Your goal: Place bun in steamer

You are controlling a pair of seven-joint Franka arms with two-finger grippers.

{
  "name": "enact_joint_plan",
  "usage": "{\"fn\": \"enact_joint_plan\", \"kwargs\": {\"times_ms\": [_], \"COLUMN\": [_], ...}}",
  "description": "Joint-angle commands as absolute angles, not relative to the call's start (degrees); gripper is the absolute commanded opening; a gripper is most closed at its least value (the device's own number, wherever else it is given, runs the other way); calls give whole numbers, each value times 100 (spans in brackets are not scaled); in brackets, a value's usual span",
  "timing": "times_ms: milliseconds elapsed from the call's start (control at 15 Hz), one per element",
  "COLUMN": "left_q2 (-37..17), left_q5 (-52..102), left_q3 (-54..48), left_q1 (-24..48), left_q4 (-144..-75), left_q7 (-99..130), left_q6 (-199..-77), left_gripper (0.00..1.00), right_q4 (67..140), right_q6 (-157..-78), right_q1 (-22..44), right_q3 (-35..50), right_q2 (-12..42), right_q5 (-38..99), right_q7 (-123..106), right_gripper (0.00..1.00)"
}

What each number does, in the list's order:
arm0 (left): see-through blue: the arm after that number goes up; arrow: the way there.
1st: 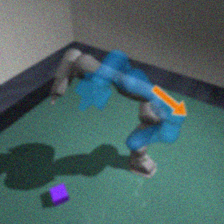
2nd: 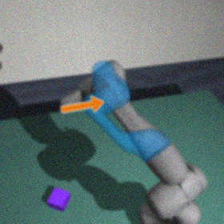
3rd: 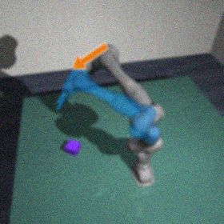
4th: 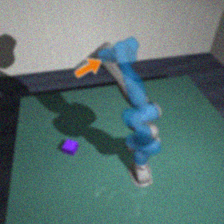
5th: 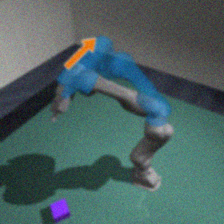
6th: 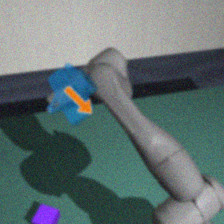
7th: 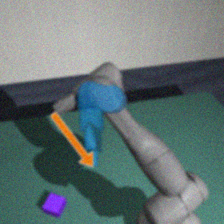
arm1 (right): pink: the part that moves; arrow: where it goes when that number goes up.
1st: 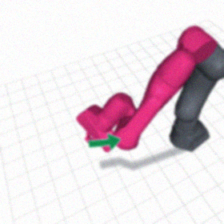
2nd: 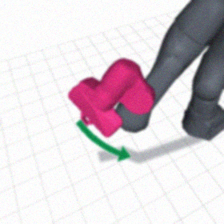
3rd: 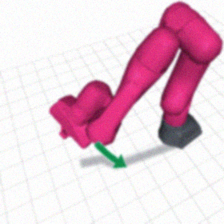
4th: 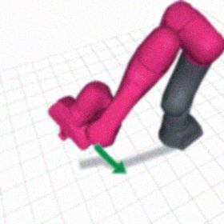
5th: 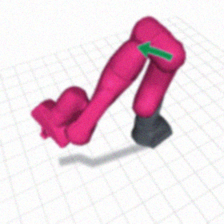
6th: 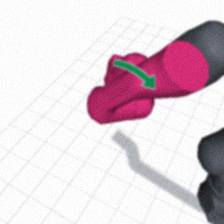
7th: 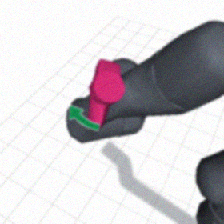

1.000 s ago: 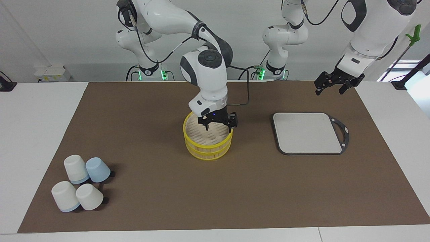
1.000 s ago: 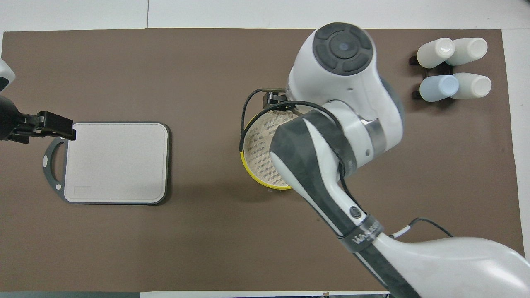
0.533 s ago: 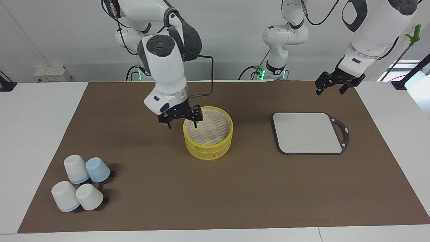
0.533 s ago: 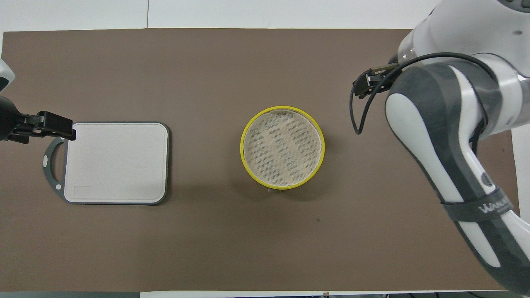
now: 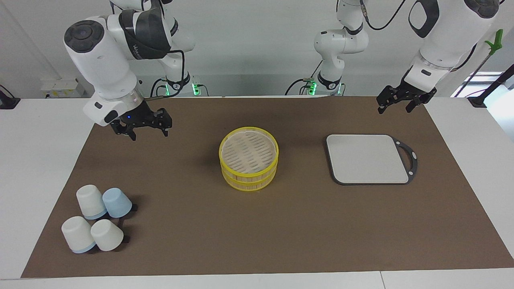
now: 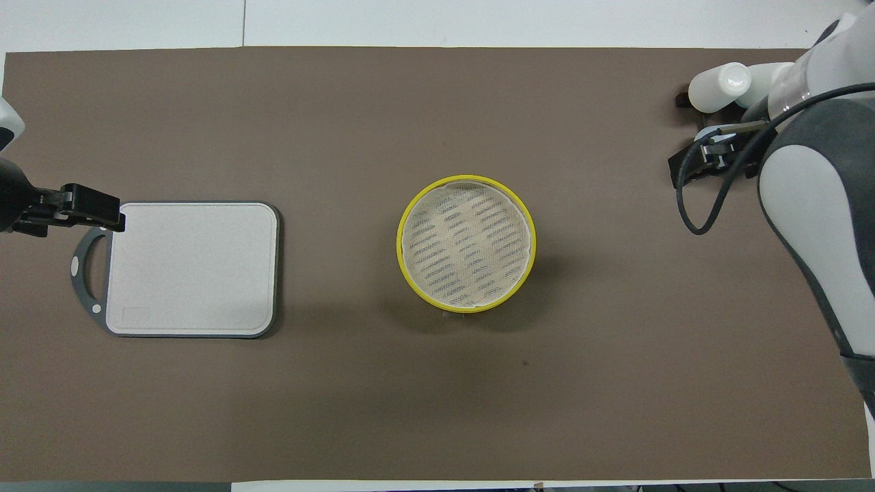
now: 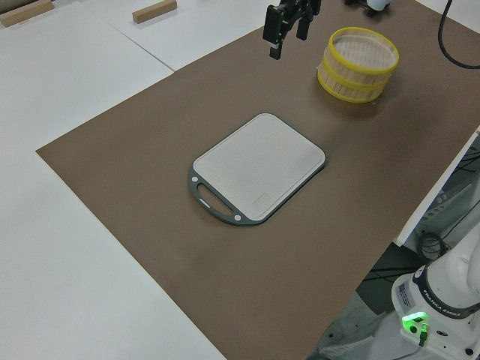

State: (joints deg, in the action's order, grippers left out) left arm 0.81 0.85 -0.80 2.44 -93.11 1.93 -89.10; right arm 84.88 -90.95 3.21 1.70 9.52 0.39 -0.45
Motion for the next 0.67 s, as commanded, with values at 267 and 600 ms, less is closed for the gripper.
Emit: {"fn": "enact_joint_plan", "kwargs": {"times_ms": [267, 600], "left_q2": [114, 114], "left_q5": [-44, -53], "left_q3": [-97, -97], "left_q1": [220, 220], "left_q4": [-9343, -9343], "left_q7": [176, 176], "left_q6": [-8930, -8930], "left_gripper": [100, 100], "right_q4": [9772, 9941], "right_q6": [-9483, -9132], "right_q1": [-62, -158], "right_q3": [255, 255], "right_q2": [-95, -360], "right_q5": [-18, -18], "right_q7": [-62, -79], "right_gripper": [100, 100]}}
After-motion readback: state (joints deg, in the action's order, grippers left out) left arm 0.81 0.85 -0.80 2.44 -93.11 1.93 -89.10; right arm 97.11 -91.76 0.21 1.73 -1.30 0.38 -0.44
